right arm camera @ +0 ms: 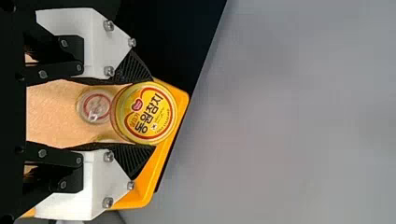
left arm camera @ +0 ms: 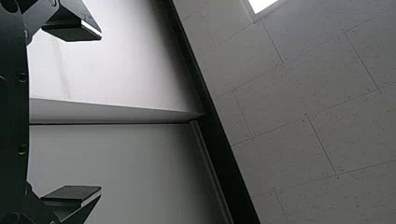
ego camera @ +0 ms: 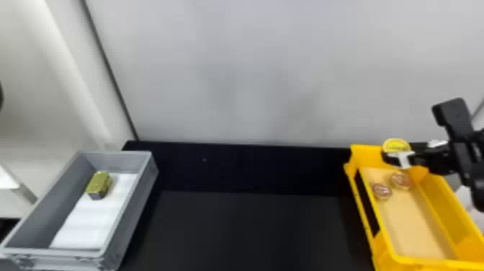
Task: Pick up the round yellow can and place it in the yellow rectangular box
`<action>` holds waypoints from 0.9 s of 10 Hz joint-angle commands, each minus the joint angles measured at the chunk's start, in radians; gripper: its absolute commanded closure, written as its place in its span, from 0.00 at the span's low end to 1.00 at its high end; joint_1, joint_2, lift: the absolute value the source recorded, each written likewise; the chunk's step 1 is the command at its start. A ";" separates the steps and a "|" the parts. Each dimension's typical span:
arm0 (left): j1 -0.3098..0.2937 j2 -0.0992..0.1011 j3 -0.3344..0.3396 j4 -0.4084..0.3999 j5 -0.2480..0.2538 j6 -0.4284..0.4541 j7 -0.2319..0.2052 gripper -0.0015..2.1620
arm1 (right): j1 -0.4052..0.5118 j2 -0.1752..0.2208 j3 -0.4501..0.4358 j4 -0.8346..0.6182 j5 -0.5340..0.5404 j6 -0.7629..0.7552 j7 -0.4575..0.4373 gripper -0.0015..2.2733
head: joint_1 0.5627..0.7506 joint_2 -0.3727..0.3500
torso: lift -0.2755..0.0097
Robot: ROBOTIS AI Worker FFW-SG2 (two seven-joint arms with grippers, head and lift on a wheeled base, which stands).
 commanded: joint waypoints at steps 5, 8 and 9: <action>-0.004 0.000 0.000 -0.003 0.000 0.000 -0.001 0.05 | 0.068 -0.002 -0.154 0.086 0.068 -0.012 0.040 0.31 | 0.53 0.59 | 0.93; -0.004 0.000 0.000 -0.003 0.000 0.000 -0.002 0.05 | 0.081 0.009 -0.195 0.184 0.021 -0.053 0.036 0.31 | 0.53 0.59 | 0.93; -0.004 -0.001 -0.001 -0.003 -0.002 0.000 -0.002 0.05 | 0.086 0.009 -0.200 0.212 -0.021 -0.058 0.005 0.31 | 0.53 0.59 | 0.93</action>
